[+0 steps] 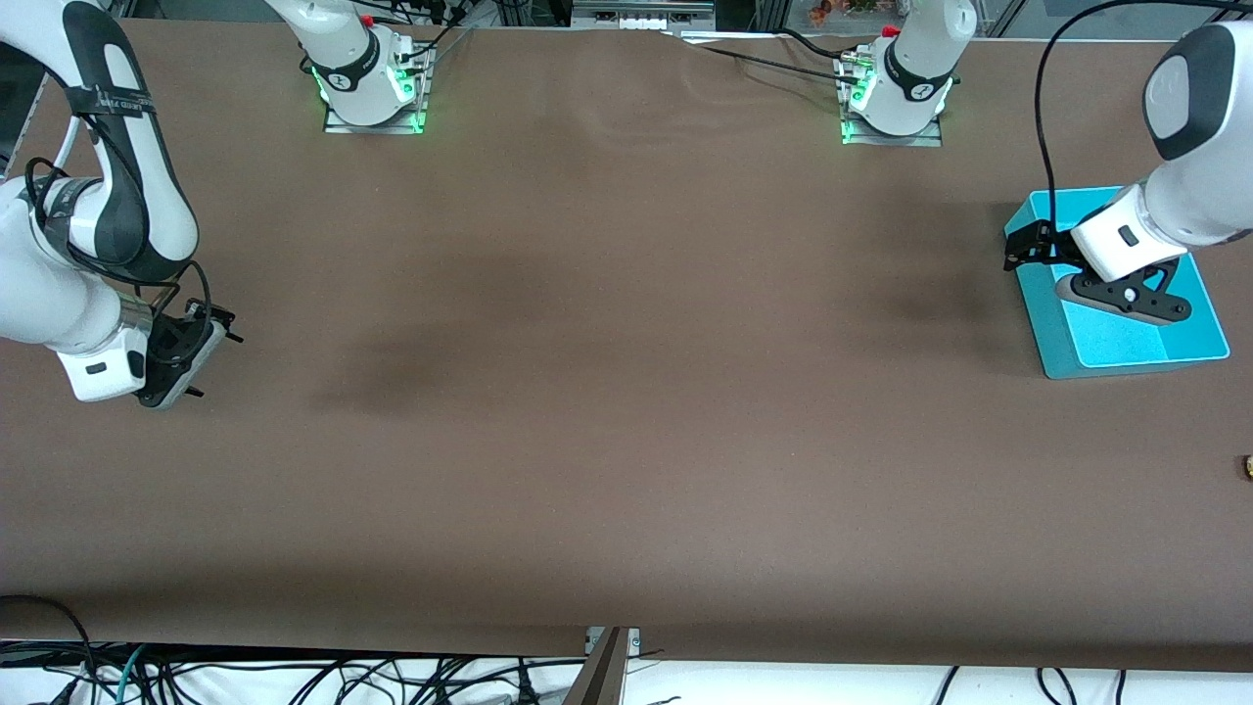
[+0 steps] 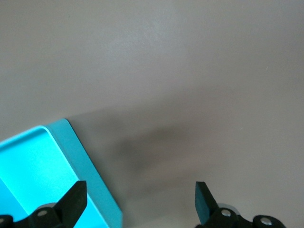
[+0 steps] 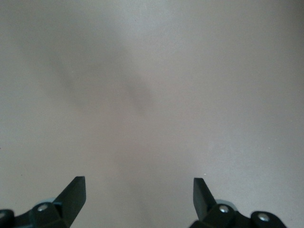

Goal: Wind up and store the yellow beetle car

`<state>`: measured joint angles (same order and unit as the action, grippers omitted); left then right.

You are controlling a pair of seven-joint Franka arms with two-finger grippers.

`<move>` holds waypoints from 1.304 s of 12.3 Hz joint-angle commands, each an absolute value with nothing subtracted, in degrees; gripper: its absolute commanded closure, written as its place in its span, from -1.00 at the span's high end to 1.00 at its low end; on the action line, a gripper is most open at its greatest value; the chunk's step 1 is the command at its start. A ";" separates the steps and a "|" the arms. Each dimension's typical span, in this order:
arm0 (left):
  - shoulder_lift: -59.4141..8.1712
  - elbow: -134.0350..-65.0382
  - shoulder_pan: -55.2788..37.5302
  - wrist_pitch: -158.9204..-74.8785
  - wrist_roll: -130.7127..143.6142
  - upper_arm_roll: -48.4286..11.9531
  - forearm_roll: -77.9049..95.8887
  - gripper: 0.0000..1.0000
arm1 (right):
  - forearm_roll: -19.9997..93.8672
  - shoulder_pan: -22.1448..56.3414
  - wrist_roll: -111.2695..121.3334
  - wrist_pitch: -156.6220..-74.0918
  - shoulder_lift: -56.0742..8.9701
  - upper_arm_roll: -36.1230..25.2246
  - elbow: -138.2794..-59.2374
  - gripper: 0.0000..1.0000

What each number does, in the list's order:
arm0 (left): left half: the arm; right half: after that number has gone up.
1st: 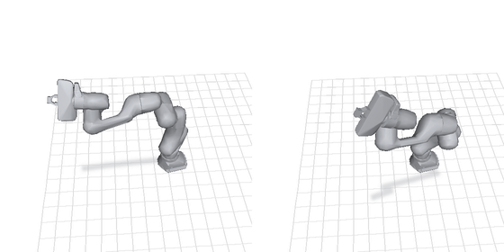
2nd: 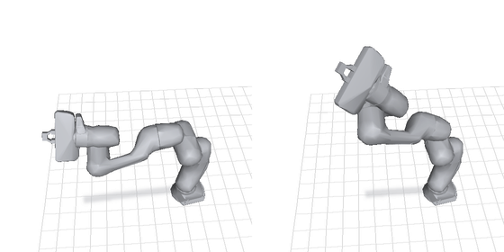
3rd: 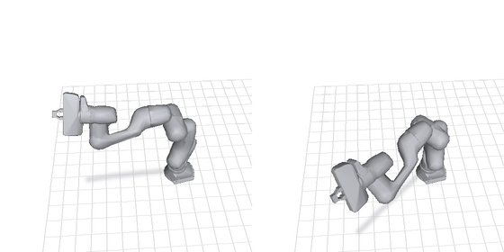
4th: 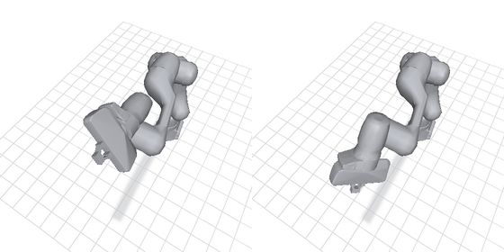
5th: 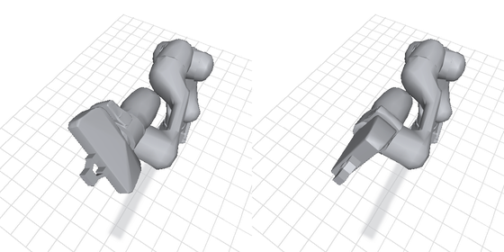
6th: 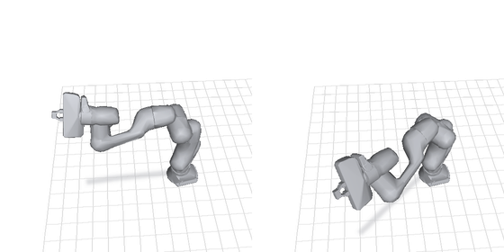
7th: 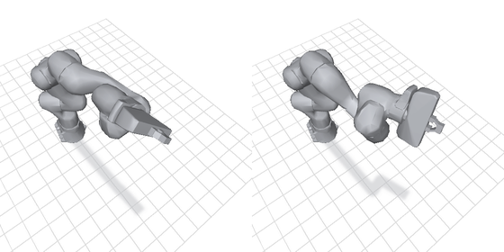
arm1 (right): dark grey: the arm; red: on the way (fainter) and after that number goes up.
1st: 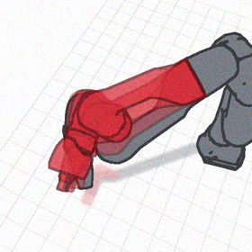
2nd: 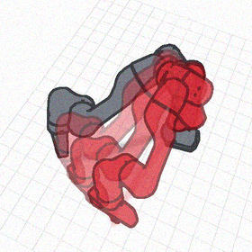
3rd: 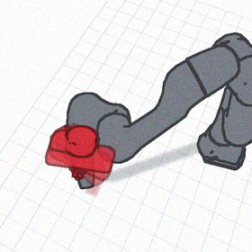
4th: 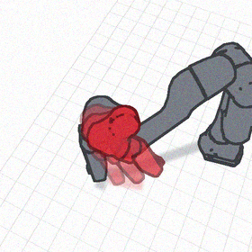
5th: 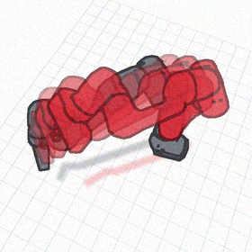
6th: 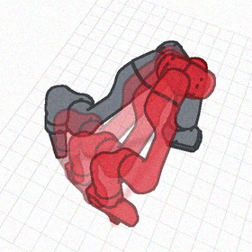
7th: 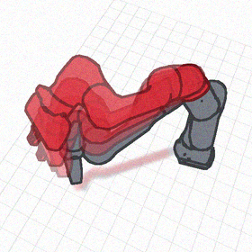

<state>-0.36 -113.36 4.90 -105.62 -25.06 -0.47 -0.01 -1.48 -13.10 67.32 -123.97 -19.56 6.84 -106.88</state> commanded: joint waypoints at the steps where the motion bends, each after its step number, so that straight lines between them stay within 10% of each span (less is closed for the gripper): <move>1: -4.64 -112.33 8.59 -109.59 -40.81 0.44 -1.41 1.00 | -1.32 -13.10 66.62 -122.43 -19.51 7.29 -105.91 1.00; 16: -34.36 -81.13 25.40 -112.76 -111.67 4.56 -3.69 1.00 | -1.41 -12.57 66.53 -122.43 -19.51 7.29 -105.73 1.00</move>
